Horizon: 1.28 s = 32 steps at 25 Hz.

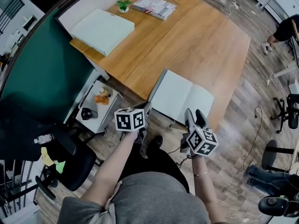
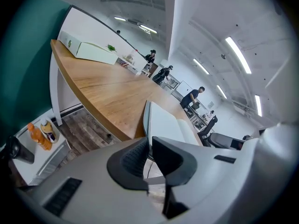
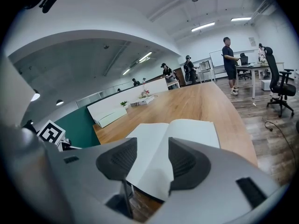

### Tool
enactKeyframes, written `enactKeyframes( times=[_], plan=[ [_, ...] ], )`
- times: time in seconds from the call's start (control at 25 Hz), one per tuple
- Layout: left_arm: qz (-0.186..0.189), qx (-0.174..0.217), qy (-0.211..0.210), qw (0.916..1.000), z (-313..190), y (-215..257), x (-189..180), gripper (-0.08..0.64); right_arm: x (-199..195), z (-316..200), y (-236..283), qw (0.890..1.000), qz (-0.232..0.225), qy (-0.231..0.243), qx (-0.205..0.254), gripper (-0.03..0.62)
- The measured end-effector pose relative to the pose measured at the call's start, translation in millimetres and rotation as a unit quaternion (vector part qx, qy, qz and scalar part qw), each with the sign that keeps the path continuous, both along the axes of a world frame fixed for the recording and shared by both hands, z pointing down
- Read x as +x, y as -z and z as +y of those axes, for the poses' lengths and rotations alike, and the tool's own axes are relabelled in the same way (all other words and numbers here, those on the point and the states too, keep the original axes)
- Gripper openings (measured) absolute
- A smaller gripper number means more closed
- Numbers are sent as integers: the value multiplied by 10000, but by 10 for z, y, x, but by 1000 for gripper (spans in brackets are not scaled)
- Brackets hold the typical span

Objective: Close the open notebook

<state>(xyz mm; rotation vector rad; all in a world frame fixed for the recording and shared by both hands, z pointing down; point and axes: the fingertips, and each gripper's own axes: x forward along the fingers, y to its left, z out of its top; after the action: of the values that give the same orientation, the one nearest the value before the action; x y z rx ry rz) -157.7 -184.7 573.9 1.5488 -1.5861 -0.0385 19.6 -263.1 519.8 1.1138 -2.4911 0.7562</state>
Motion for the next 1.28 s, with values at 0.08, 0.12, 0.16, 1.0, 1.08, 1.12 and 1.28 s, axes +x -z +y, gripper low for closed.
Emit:
enactKeyframes(
  times=[0.08,0.12,0.16,1.0,1.08,1.12,1.28],
  plan=[
    [-65,-11,-63,10000,1,26,-3,45,53,27,-12,10000,12,-98,-12,198],
    [-98,-10,-92,9999,2,43,-2,44,76,43,-14,9999,13,-143,-18,198],
    [-126,1,-120,9998,0,65,0,44,97,57,-13,9998,10,-185,-17,198],
    [-884,770,-1025,9878,-173,748,158,40,484,302,-40,9946,127,-1028,7,196],
    [-970,845,-1135,9852,-187,809,195,39,518,333,-46,9938,133,-1101,1,196],
    [-1008,874,-1185,9840,-191,836,212,40,529,348,-48,9935,135,-1131,-1,196],
    [-1123,995,-1360,9793,-215,941,286,40,572,411,-54,9923,142,-1232,1,196]
  ],
)
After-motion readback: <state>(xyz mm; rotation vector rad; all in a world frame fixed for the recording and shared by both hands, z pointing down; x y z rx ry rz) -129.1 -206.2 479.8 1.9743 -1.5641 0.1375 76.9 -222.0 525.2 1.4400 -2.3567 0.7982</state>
